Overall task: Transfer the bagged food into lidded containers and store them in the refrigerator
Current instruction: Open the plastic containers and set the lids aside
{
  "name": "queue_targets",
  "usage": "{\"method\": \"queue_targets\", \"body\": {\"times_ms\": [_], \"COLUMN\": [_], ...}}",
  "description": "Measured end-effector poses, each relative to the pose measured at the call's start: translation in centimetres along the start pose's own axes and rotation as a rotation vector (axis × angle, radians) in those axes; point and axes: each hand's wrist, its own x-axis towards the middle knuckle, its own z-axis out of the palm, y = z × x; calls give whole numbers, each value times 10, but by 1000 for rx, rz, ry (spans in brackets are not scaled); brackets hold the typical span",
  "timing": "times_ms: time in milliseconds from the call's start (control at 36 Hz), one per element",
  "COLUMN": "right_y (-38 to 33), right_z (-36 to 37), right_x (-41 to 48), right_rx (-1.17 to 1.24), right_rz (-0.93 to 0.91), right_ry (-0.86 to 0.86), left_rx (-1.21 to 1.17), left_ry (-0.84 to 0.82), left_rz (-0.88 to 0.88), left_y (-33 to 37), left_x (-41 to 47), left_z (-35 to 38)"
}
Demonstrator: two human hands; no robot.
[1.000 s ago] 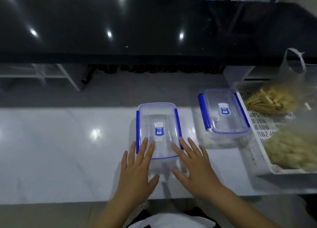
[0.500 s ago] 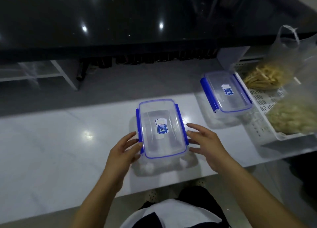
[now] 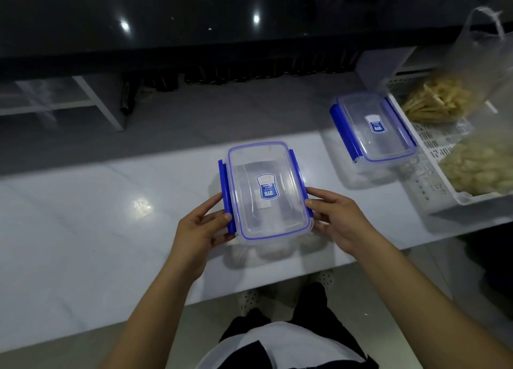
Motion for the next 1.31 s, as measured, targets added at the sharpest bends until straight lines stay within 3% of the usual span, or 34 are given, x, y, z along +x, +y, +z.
{"method": "queue_targets", "body": {"times_ms": [194, 361, 444, 583, 722, 889, 1056, 1306], "right_y": [-4, -2, -4, 2, 6, 10, 7, -11], "right_z": [-1, -6, -7, 0, 14, 16, 10, 34], "right_x": [-2, -6, -9, -24, -28, -25, -23, -23], "right_rx": [30, -37, -233, -701, -1122, -1160, -992, -1189], "right_rz": [24, -82, -221, -375, -474, -455, -476, -678], "right_ry": [31, 75, 76, -182, -107, -77, -52, -37], "left_rx": [-66, -7, 244, 786, 967, 1105, 1098, 987], "left_ry": [-12, 66, 86, -131, -99, -40, -49, 47], "left_rz": [-14, 6, 109, 426, 398, 427, 422, 460], "left_y": [-7, -7, -6, -6, -14, -13, -7, 18], "left_x": [-2, -10, -15, -23, -21, -16, -13, -30], "left_z": [-2, 4, 5, 12, 25, 29, 38, 19]}}
